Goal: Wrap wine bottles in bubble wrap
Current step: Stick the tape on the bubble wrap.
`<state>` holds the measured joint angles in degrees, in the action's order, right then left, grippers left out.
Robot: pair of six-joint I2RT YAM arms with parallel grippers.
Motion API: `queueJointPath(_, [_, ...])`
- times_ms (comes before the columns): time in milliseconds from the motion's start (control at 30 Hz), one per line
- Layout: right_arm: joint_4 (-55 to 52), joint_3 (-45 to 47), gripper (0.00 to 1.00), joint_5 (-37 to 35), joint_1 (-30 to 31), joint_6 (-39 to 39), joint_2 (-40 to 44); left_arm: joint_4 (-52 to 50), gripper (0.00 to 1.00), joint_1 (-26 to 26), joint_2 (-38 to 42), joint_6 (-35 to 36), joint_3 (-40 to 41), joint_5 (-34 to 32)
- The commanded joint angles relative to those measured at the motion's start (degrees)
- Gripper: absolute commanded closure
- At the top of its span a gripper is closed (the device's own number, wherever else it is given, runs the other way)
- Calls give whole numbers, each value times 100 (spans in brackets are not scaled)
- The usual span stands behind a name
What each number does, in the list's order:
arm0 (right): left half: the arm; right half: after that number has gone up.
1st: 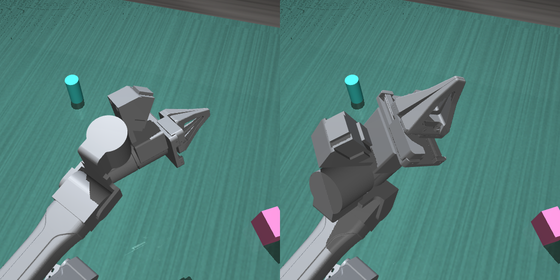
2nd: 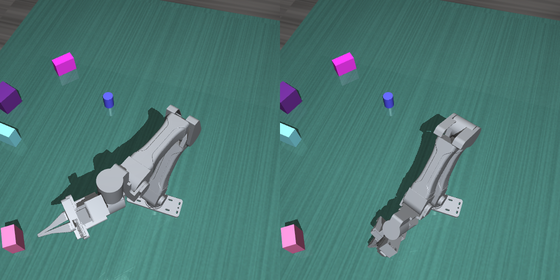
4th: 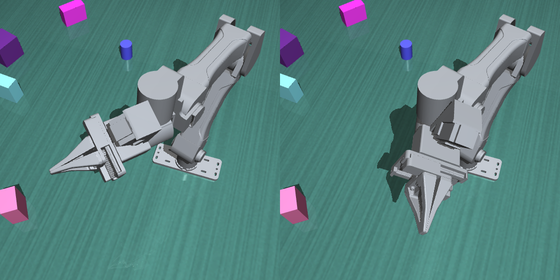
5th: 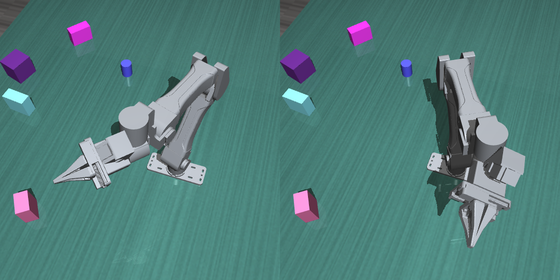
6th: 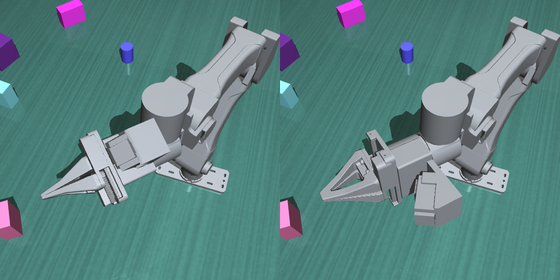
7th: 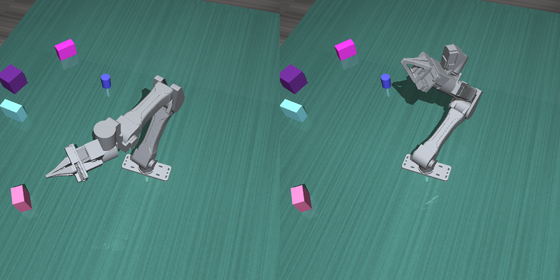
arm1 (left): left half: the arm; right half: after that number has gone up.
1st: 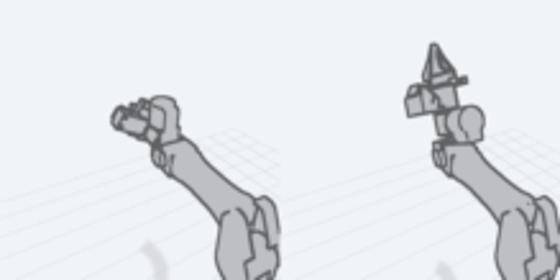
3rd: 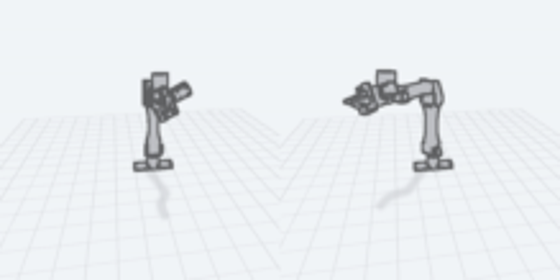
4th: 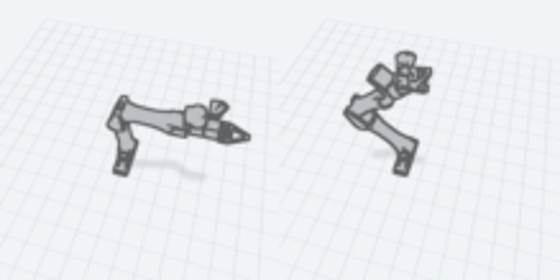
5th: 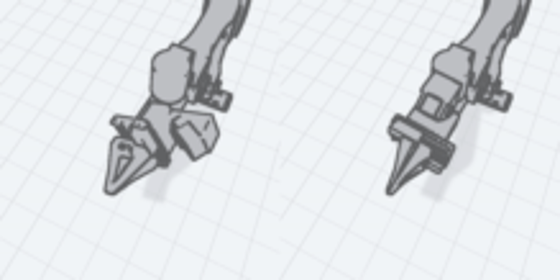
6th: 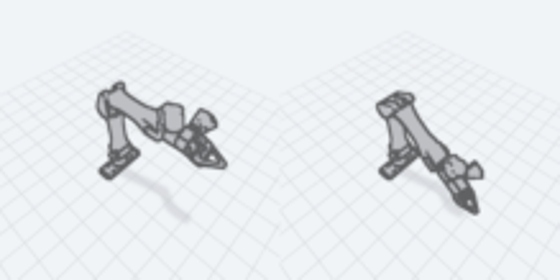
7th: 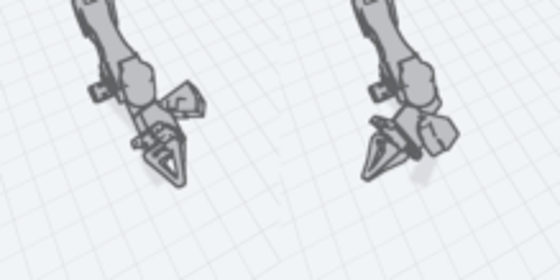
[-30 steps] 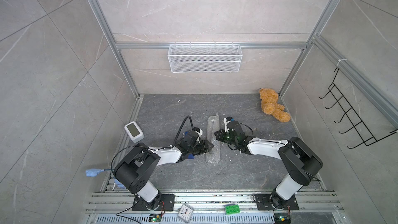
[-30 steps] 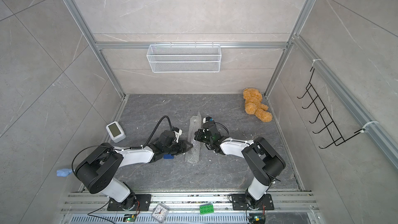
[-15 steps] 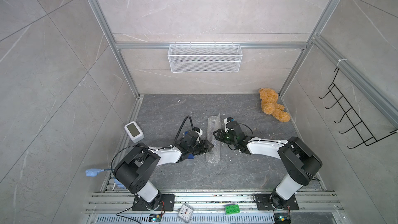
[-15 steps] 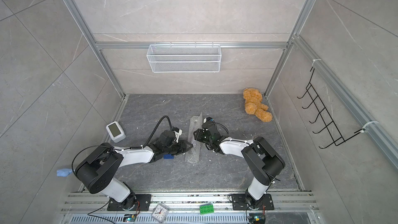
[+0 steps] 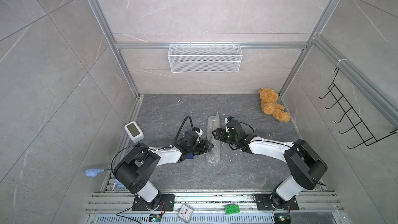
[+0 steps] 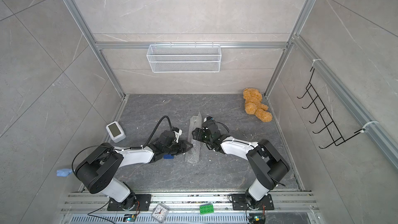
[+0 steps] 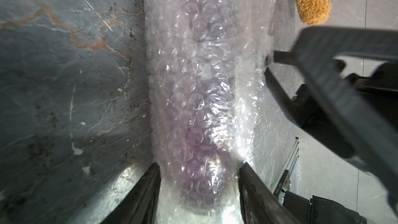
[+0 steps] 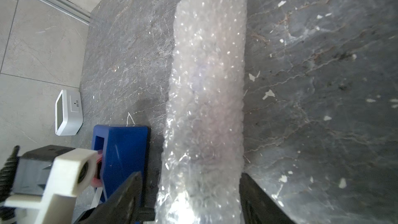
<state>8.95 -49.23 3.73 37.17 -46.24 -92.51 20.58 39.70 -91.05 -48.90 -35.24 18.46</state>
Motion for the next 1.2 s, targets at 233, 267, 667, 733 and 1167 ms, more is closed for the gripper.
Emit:
queueJointPath(233, [-1208,-683,48,-75,35,341,374,-770,42,-15,-122,35,264,-94])
queueJointPath(267, [-1249,-715,56,-90,36,285,310,-762,42,-13,-124,35,264,-92])
queueJointPath(667, [-997,-962,88,273,35,189,-631,-721,43,-13,-132,-11,278,-63])
queueJointPath(733, [-904,-908,90,325,32,126,-717,-703,43,-13,-142,-18,272,-48])
queueJointPath(1167, [-1451,-991,59,74,40,486,128,-310,43,19,-306,-311,323,-20])
